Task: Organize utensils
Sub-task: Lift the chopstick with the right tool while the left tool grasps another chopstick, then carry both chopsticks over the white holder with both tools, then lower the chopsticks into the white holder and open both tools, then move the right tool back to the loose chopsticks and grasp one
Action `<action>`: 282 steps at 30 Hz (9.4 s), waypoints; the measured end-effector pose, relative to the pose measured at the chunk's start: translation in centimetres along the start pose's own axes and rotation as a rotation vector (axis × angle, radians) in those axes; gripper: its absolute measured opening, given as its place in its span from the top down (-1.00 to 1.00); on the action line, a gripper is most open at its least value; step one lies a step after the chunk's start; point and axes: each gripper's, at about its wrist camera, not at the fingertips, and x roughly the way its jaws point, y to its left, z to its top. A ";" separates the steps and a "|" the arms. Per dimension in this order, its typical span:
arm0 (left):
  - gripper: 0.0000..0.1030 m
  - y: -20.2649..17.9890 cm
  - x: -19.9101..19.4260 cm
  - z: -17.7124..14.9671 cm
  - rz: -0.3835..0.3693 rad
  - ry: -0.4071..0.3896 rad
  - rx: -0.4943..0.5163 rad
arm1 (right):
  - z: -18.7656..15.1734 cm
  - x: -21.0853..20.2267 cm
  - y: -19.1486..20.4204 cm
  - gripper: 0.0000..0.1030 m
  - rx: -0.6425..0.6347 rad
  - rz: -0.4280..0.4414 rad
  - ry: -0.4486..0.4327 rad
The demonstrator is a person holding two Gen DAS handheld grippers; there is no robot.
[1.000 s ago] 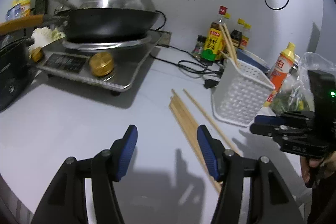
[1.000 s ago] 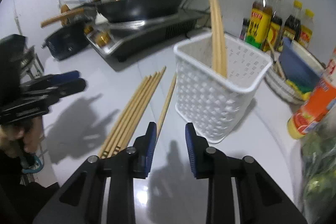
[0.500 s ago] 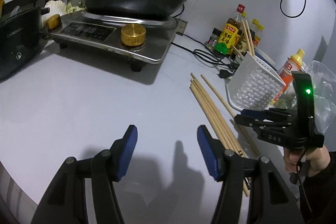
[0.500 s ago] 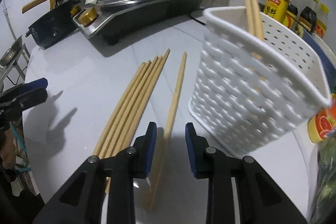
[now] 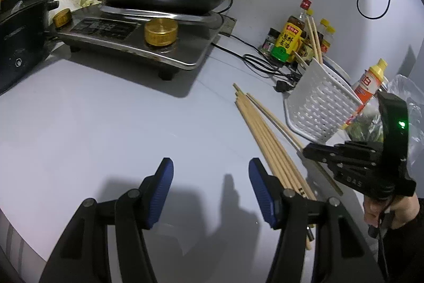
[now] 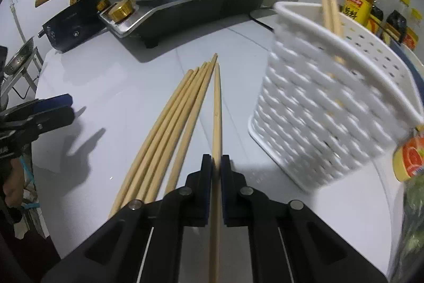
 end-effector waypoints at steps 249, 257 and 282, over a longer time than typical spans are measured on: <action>-0.14 -0.8 -2.3 5.8 0.003 -0.183 0.049 | 2.8 -6.9 0.0 0.50 0.014 -0.016 -0.219; -0.14 2.1 -2.2 4.3 0.006 -0.155 -0.006 | 1.6 -0.4 1.2 0.63 0.022 -0.022 -0.060; -0.14 3.7 -0.7 2.2 0.029 -0.065 -0.026 | 3.4 3.1 2.5 0.90 0.012 0.004 -0.025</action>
